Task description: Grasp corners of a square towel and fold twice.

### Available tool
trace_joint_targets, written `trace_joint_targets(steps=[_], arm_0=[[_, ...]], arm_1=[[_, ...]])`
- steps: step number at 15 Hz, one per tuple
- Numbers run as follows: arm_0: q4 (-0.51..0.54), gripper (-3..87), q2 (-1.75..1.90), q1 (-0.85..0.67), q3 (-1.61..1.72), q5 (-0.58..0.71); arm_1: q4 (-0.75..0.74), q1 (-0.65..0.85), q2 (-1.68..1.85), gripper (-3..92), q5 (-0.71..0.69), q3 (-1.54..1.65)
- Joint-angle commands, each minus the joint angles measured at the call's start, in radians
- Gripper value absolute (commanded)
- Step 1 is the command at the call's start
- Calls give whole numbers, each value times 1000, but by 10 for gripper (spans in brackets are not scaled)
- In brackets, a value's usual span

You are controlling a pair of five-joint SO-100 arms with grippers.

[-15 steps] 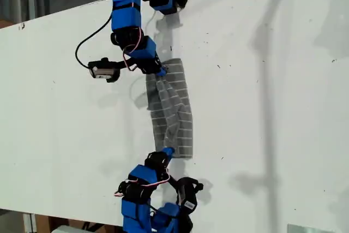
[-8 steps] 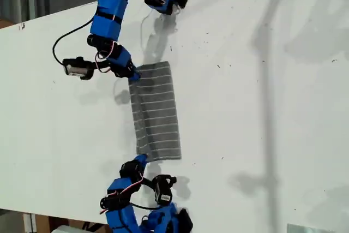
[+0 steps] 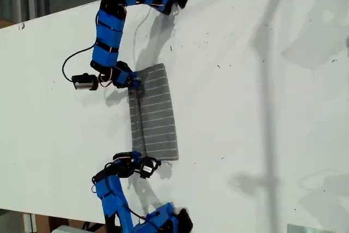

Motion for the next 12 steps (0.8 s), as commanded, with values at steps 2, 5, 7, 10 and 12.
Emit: trace_joint_targets(steps=[2, 5, 7, 10, 12], arm_0=[[127, 1, 264, 143, -72, -87], [193, 1, 400, 316, -58, -189], [78, 1, 436, 410, 43, -258], [-97, 1, 411, 483, 173, -321], [-164, 1, 359, 503, 202, -328]], arm_1=[[84, -14, 187, -1, -12, -37], [193, -137, 287, -1, -20, -21], [169, -252, 308, -1, 43, 83], [100, -373, 299, -1, 129, 181], [80, -397, 298, -1, 143, 199]])
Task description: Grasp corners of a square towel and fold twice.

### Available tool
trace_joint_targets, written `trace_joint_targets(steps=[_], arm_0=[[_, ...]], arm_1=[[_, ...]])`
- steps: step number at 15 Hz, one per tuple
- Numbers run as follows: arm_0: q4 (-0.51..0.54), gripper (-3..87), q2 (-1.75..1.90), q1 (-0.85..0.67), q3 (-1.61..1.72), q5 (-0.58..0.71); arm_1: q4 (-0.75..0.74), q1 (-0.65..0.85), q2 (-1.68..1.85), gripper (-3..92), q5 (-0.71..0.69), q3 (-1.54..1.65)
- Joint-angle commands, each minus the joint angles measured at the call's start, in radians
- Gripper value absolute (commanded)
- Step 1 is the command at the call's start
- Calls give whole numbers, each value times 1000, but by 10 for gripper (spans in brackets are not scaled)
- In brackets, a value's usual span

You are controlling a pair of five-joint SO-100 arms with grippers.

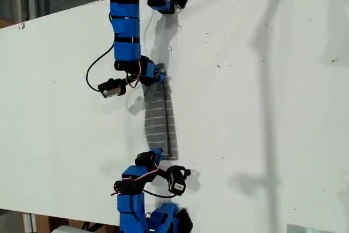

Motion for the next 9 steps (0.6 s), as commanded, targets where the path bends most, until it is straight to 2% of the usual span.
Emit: trace_joint_targets(steps=[1, 8, 9], arm_0=[[-52, 1, -41, 26, -9, -14], [-51, 1, -67, 20, -8, -6], [-35, 12, -64, 23, -9, -20]], arm_1=[[-18, -21, 60, -1, 15, 3], [-69, 63, 61, 13, -2, 112], [-58, 54, 61, 193, -2, 109]])
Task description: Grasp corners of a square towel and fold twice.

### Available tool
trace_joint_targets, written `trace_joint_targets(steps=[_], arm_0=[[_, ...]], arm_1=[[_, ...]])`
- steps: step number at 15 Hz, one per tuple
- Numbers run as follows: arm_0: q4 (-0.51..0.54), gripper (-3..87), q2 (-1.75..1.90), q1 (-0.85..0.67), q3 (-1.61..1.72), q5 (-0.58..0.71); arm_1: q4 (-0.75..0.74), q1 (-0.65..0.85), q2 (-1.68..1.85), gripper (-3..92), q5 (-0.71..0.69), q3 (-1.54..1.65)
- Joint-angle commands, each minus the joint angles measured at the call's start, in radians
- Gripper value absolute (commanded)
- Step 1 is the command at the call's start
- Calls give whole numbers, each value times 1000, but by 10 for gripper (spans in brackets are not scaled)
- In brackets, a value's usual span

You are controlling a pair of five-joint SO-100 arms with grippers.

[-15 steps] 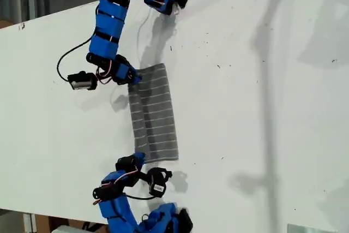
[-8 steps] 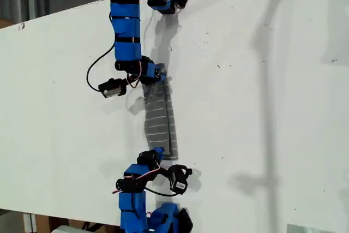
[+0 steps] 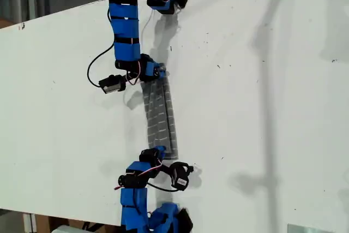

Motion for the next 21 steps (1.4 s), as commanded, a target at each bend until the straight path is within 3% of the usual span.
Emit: trace_joint_targets(steps=[1, 2, 4, 7, 13, 14, 15, 18, 21], arm_0=[[31, 74, 31, 14, -12, -17], [49, 203, 48, 18, -15, -20], [95, 310, 103, 29, -18, -25], [138, 302, 183, 28, 8, -26], [89, 267, 316, 11, 161, -49], [80, 262, 316, 8, 173, -49], [71, 257, 311, -8, 201, -51], [-58, 251, 342, -67, 397, -52], [-135, 245, 383, -98, 534, -58]], arm_1=[[21, -14, 71, 340, -8, -14], [34, -18, 92, 388, -6, -9], [71, -12, 138, 451, -8, -9], [100, 40, 196, 485, -41, -2], [-48, 316, -61, 443, -222, 55], [-74, 347, -104, 329, -245, 58], [-83, 368, -156, 5, -252, 55], [-74, 413, -129, -1, -227, 158], [-121, 433, 179, -1, -121, 446]])
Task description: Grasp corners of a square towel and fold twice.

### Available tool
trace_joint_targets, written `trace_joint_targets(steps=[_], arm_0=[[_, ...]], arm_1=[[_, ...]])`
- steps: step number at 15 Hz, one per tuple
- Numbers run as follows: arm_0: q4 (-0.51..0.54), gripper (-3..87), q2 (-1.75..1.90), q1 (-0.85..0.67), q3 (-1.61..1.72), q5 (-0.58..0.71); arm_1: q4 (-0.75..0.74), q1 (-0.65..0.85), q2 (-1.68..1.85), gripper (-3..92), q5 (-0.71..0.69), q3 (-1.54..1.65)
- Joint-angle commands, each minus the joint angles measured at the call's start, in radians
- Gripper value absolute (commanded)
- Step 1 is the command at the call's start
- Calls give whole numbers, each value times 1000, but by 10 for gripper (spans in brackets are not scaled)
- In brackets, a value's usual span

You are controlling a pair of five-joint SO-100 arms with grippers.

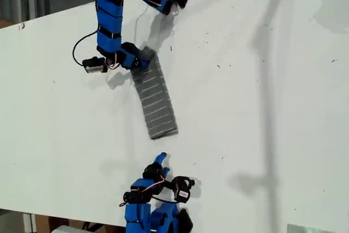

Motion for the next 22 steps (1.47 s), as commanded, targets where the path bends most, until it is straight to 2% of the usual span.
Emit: trace_joint_targets(steps=[1, 4, 6, 11, 13, 15, 17, 19, 22], arm_0=[[-23, 245, 44, -43, 49, 0], [-17, 245, 58, -175, 84, 97], [-57, 246, 63, -222, 110, 167], [-75, 243, 57, -276, 123, 186], [-77, 242, 12, -281, 100, 181], [-77, 241, -8, -285, 86, 193], [-75, 240, -5, -287, 91, 192], [-75, 239, -3, -287, 92, 189], [-74, 238, -3, -287, 94, 184]], arm_1=[[-9, 8, 345, -1, 87, 258], [219, -201, 799, -1, 382, 293], [433, -293, 1155, -1, 595, 316], [537, -396, 1353, -1, 730, 250], [459, -417, 1385, -1, 710, 224], [345, -400, 1216, -1, 594, 103], [391, -399, 827, -1, 538, -202], [477, -347, 471, -1, 436, -505], [514, -308, 58, -1, 270, -851]])
